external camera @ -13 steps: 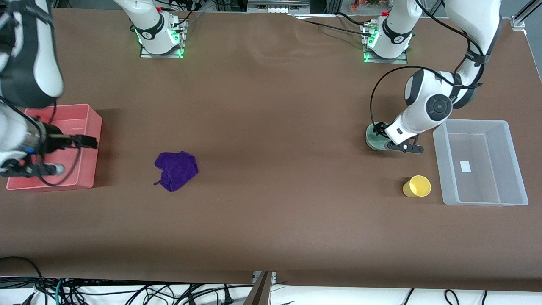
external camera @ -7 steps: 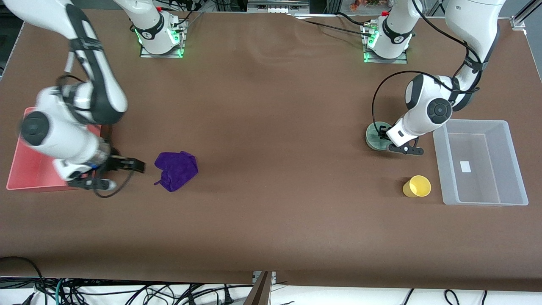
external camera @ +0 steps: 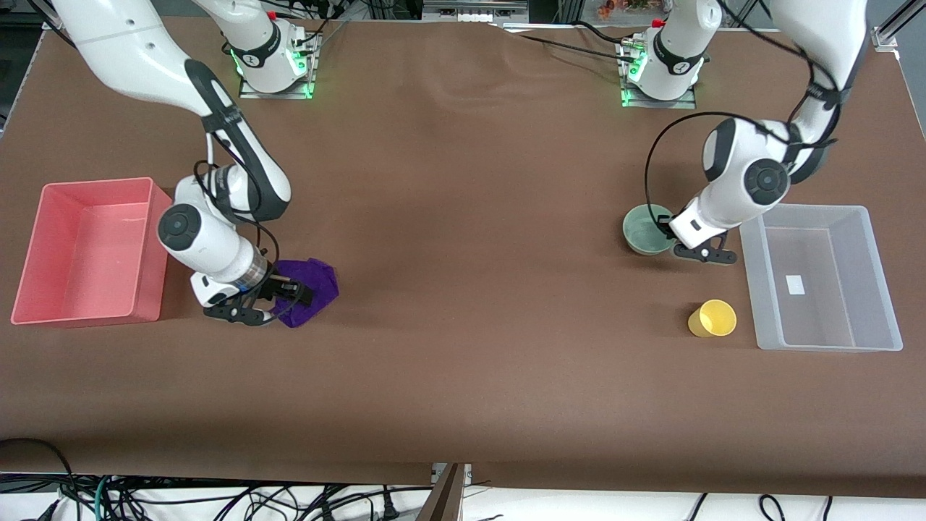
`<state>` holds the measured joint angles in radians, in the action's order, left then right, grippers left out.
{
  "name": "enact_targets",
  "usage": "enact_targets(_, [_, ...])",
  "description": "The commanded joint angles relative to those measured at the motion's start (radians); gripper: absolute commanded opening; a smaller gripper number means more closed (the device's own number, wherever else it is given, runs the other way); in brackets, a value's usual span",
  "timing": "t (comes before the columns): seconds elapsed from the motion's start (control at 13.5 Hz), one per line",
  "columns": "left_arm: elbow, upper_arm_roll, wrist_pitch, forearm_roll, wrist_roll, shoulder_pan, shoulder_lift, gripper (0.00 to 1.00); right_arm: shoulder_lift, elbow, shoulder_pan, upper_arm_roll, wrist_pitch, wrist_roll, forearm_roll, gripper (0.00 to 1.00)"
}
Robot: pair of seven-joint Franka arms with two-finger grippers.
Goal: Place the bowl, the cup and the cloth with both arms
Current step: 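Lower the bowl into the clear bin while the right gripper drops the cloth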
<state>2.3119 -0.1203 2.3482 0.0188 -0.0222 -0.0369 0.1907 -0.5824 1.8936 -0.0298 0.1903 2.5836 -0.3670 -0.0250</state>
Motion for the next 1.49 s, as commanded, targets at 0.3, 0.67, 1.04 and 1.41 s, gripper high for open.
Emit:
enact_targets(0.3, [-0.451,0.005,-0.518,-0.005,-0.413,-0.223,0.039,0.00,-0.008,0.001,-0.005,0.001,0.006,-0.004,-0.024,0.00])
enact_targets(0.67, [-0.490,0.007,-0.347,0.162,-0.692,-0.393,0.191,0.00,0.041,-0.039,0.007,-0.003,-0.127,0.051,-0.024,0.00])
enact_targets(1.04, [-0.490,0.007,-0.078,0.227,-0.843,-0.497,0.343,0.00,0.159,-0.299,0.053,-0.104,-0.693,0.369,-0.023,0.00])
enact_targets(1.41, [-0.494,-0.002,-0.062,0.228,-0.906,-0.506,0.333,1.00,0.211,-0.409,0.060,-0.409,-0.945,0.880,-0.001,0.00])
